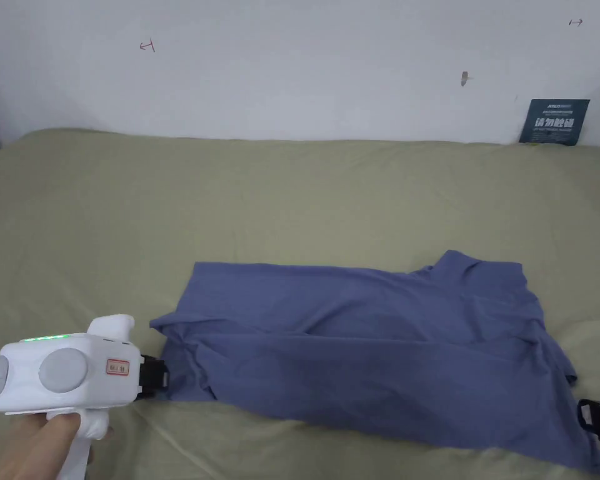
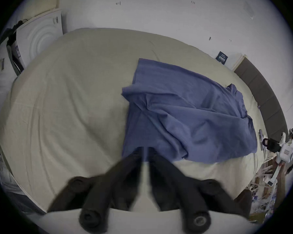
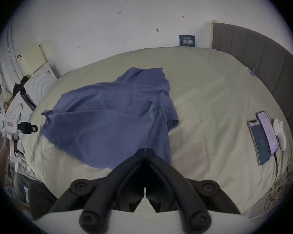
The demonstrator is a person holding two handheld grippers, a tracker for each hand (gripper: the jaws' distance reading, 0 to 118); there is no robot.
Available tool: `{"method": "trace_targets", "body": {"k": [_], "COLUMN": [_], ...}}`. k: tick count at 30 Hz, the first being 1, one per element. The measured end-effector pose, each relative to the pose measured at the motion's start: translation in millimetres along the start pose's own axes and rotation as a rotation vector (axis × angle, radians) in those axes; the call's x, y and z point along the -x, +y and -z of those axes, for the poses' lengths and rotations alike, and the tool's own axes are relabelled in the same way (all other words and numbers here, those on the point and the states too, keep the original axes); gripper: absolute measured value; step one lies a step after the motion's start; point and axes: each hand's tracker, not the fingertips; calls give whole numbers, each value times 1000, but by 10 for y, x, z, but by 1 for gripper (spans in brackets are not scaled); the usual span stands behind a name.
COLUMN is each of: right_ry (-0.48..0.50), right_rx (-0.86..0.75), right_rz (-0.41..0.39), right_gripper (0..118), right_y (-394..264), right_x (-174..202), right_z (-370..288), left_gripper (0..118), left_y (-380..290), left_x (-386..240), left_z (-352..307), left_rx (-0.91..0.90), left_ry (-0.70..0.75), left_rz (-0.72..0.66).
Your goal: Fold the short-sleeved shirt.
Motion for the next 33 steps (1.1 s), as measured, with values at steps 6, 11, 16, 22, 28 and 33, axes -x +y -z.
{"method": "trace_targets", "body": {"k": [6, 11, 16, 22, 28, 33], "right_ry": [2, -1, -27, -33, -8, -5], "right_rx": [22, 35, 47, 141, 137, 130], "right_rz": [-13, -14, -12, -2, -6, -35], "right_gripper": [1, 1, 92, 96, 7, 7], "right_y": [9, 15, 24, -45, -145, -69], "right_x": [18, 1, 32, -66, -102, -45], "right_z": [117, 184, 231, 591, 655, 430], "left_gripper": [117, 63, 4, 4, 4, 4], "left_y": [43, 28, 56, 92, 114, 141], "left_x": [21, -46, -10, -82, -92, -154], "left_z": [486, 558, 307, 262, 223, 139], "left_rx": [31, 48, 23, 23, 32, 35], "left_ry": [26, 208, 112, 111, 105, 155], "left_rz": [-48, 37, 33, 37, 37, 81]}}
